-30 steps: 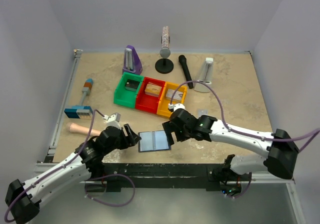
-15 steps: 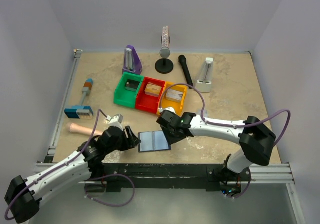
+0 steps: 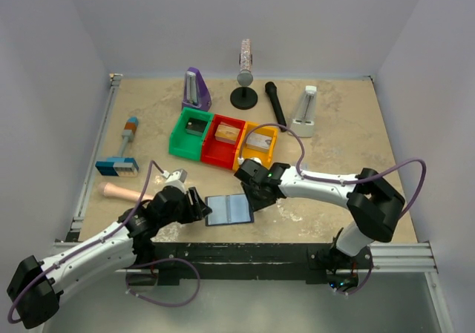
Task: Take the credit cards out of the card holder
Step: Remove the credit card from the card holder.
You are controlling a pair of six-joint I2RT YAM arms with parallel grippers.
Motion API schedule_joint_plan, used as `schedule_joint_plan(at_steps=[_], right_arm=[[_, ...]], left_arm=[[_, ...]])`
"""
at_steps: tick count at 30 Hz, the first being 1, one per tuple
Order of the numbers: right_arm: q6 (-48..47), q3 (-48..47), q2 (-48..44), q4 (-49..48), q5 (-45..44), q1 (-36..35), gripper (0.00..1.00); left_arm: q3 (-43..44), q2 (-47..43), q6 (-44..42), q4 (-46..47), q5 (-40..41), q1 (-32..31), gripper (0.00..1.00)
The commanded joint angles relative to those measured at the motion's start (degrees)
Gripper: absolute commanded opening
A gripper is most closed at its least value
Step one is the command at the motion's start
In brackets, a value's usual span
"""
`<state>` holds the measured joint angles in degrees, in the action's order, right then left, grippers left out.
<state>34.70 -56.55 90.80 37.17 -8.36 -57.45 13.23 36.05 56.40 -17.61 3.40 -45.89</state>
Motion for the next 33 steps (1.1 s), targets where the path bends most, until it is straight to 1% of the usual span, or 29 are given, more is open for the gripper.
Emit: schedule_joint_plan(at_steps=[1,3,6,7,8,17,22,23,27,33], right_arm=[[-0.77,-1.37,1.57,-1.75,2.29,-0.03,0.35],[-0.60,-0.84,1.57,-2.27,2.65,-0.03,0.32],[-0.60,0.21,0.69,-2.89,3.17,-0.03,0.20],[-0.42,0.91,-0.01,-3.41,3.35,-0.03,0.09],[-0.25,1.53,-0.97,-3.85,3.44,-0.03,0.00],[1.60,6.10,-5.90,-6.76,5.63,-0.21,0.00],[2.04,6.63,-6.52,-7.20,6.69,-0.21,0.00],[2.30,6.63,-6.52,-7.28,6.86,-0.21,0.00],[2.48,6.63,-6.17,-7.72,7.39,-0.21,0.00],[2.48,6.46,-5.99,-7.72,7.48,-0.21,0.00]], left_arm=[[0.13,0.24,-1.29,2.31,-1.02,-0.17,0.58],[0.13,0.25,-1.38,2.22,-1.11,-0.17,0.58],[0.04,0.60,-1.47,2.40,-1.11,-0.17,0.57],[0.12,0.77,-1.56,2.57,-1.29,-0.25,0.57],[0.21,1.03,-1.65,2.75,-1.29,-0.25,0.57],[3.73,6.04,-4.98,3.72,-1.82,-0.17,0.57],[4.08,7.89,-4.90,6.88,-3.14,-0.17,0.58],[4.08,8.24,-4.98,7.49,-4.96,-0.25,0.57],[4.17,8.77,-5.07,9.78,-7.00,-0.17,0.57],[3.73,11.40,-5.07,10.75,-7.79,-0.25,0.57]])
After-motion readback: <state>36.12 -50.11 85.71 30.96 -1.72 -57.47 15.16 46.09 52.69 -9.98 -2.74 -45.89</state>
